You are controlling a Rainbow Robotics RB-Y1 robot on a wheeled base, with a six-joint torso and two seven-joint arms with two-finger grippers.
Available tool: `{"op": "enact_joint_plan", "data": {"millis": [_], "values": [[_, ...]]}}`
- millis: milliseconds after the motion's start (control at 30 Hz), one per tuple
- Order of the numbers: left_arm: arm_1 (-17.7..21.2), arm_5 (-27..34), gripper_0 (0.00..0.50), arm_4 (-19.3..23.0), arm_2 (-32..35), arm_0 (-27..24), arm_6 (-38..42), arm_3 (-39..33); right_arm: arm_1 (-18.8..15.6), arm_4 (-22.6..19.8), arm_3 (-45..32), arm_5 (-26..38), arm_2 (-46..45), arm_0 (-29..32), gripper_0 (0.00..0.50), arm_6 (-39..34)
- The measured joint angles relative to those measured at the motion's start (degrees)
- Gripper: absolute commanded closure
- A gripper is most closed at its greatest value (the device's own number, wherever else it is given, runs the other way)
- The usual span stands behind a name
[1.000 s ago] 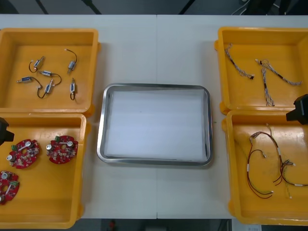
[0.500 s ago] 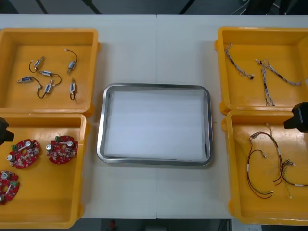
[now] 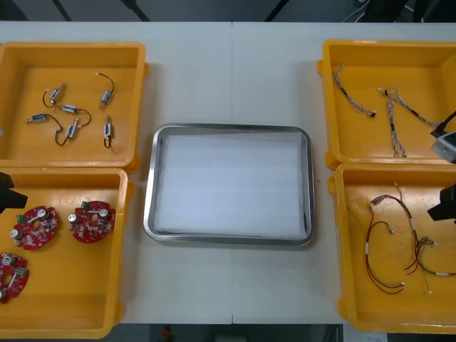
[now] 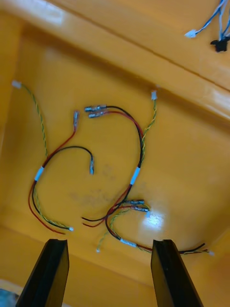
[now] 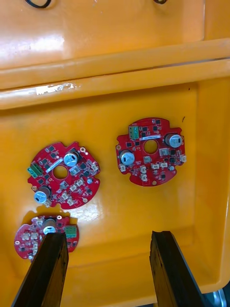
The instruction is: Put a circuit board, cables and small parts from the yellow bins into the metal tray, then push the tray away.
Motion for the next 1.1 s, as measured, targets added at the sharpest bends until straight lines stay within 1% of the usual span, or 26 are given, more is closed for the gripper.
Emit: {"op": "enact_joint_plan", "data": {"millis": [133, 200, 333, 400, 500, 567, 667, 867, 1000, 1100], "values": [[0.0, -0.2, 0.000, 0.1, 0.8, 0.0, -3.3, 2.9, -0.2, -0.3, 0.0, -0.2, 0.0, 1.4, 0.000, 14.8], [0.0, -0.2, 0.000, 0.1, 0.9, 0.0, -6.2, 4.2, -0.2, -0.4, 0.0, -0.9, 0.0, 2.4, 0.000, 19.3], [0.0, -0.2, 0.000, 0.1, 0.9, 0.0, -13.4, 6.4, -0.2, -0.6, 0.0, -3.8, -0.7, 5.5, 0.000, 25.1], [0.0, -0.3, 0.000, 0.1, 0.9, 0.0, -15.5, 7.1, -0.2, -0.6, 0.0, -4.5, -1.3, 7.0, 0.000, 31.2], [0.0, -0.3, 0.000, 0.1, 0.9, 0.0, -15.8, 7.3, -0.2, -0.5, 0.0, -5.3, -1.8, 8.8, 0.000, 40.2], [0.0, -0.3, 0.000, -0.1, 1.0, 0.2, -15.8, 7.4, -0.5, -0.4, 0.0, -7.0, -2.0, 10.0, 0.000, 43.5], [0.0, -1.1, 0.000, -0.3, 1.8, 1.6, -15.8, 7.4, -1.0, 0.0, 0.0, -8.9, -2.4, 11.9, 0.000, 46.5], [0.0, -3.9, 0.000, -1.8, 5.7, 7.5, -15.8, 7.4, -1.3, 1.4, 0.5, -11.6, -3.2, 14.7, 0.000, 56.7], [0.0, -5.7, 0.000, -3.5, 6.3, 10.0, -15.8, 7.4, -1.3, 1.3, 3.9, -14.0, -3.2, 15.4, 0.000, 59.1], [0.0, -7.3, 0.000, -4.1, 6.3, 11.3, -15.8, 7.4, -1.3, 1.3, 6.6, -15.1, -3.2, 15.8, 0.000, 62.8]]}}
